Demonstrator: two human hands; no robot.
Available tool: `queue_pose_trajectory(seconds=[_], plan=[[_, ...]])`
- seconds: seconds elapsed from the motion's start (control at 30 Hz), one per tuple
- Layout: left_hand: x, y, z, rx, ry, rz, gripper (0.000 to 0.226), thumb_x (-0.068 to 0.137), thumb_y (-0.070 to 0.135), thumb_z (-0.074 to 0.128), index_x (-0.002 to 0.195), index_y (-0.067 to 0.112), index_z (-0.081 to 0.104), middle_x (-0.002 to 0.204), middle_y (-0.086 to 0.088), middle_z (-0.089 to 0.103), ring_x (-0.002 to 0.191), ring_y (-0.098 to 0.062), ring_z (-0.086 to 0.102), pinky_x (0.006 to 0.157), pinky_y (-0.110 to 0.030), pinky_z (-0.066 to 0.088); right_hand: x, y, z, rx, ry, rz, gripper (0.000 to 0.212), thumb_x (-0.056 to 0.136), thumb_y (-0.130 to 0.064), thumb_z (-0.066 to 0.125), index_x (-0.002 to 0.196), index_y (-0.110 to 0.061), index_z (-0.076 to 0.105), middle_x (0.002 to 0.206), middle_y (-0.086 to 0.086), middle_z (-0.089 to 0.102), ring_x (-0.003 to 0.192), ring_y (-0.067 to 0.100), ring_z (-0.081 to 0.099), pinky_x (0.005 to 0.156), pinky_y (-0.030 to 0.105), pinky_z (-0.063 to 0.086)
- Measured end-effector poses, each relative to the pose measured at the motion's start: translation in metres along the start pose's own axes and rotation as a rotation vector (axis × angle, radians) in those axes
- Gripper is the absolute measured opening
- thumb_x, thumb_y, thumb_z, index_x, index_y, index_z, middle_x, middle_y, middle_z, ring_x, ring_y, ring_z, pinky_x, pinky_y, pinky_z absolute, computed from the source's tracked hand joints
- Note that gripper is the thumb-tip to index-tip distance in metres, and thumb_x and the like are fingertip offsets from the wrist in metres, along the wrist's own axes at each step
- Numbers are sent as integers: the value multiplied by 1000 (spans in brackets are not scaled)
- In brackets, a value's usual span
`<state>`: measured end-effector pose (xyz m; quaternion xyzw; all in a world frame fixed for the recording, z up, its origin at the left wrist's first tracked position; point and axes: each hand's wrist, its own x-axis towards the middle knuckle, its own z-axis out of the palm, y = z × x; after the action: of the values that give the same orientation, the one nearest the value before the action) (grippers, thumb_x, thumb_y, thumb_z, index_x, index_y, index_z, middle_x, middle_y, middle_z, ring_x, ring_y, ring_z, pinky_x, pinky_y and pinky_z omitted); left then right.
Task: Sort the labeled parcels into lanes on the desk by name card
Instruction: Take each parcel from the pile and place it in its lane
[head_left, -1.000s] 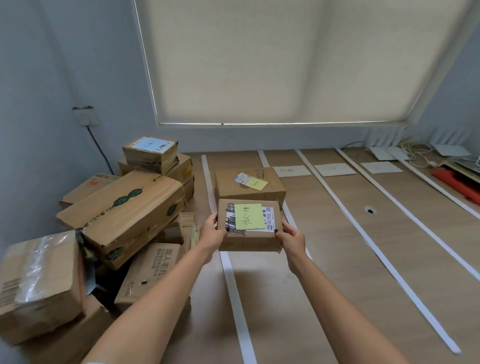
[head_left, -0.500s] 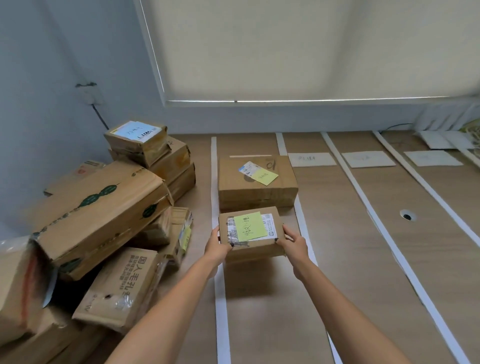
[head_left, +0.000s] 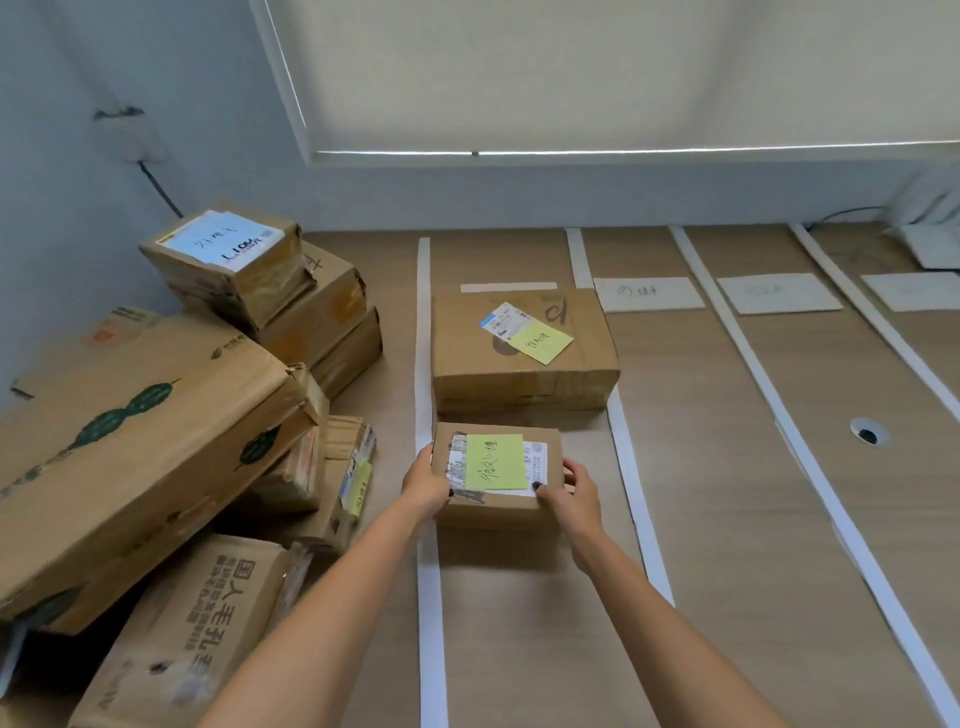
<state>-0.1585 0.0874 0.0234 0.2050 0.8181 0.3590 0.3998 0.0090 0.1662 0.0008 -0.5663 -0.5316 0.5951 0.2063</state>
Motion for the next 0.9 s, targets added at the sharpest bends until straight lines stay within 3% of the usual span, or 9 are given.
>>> queue_pose_trajectory(seconds=[0.13, 0.3, 0.43, 0.5, 0.63, 0.8, 0.9], plan=[[10, -5, -8, -20, -26, 3, 56, 89, 3, 57, 139, 19, 38, 129, -6, 56, 110, -22, 54, 92, -34, 49, 5, 3, 8, -23, 6, -21, 55, 86, -9, 62, 136, -19, 43, 130, 8, 47, 106, 15, 50, 74, 17, 45], [10, -10, -15, -105, -35, 34, 69, 88, -2, 57, 146, 23, 29, 131, -4, 53, 100, -12, 50, 65, -18, 46, 9, -2, 11, -24, 1, -58, 56, 87, -10, 62, 138, -23, 43, 129, 4, 49, 106, 13, 50, 82, 22, 48], [15, -3, -17, -100, -6, 28, 57, 92, 0, 50, 142, 21, 34, 134, -7, 53, 114, -20, 51, 92, -32, 47, 15, -12, 18, -12, -18, -61, 57, 90, -11, 58, 142, -22, 37, 137, 2, 49, 113, 12, 47, 93, 29, 46], [16, -5, -15, -83, -4, 21, 49, 95, 6, 50, 140, 20, 36, 134, -7, 54, 118, -23, 51, 92, -32, 45, 18, -13, 22, -26, -24, -59, 55, 92, -11, 56, 141, -21, 36, 138, 3, 49, 111, 11, 47, 90, 26, 45], [20, -5, -15, -81, -4, 28, 56, 94, 6, 52, 143, 23, 32, 136, -6, 52, 122, -23, 50, 87, -29, 44, 24, -16, 24, -48, -10, -62, 49, 93, -10, 54, 139, -18, 38, 137, 6, 49, 111, 12, 47, 88, 25, 45], [29, 2, -14, -46, -6, 19, 66, 95, 1, 46, 150, 23, 18, 145, -7, 43, 130, -26, 43, 101, -36, 42, 31, -20, 27, -65, 55, -63, 50, 95, -15, 52, 142, -16, 35, 140, 7, 47, 125, 23, 46, 99, 34, 43], [30, 4, -11, -45, 7, 33, 63, 95, 0, 46, 149, 21, 21, 144, -8, 44, 129, -27, 45, 102, -37, 41, 32, -24, 27, -97, 87, -64, 51, 96, -16, 51, 144, -14, 33, 141, 9, 46, 127, 25, 45, 104, 38, 42]])
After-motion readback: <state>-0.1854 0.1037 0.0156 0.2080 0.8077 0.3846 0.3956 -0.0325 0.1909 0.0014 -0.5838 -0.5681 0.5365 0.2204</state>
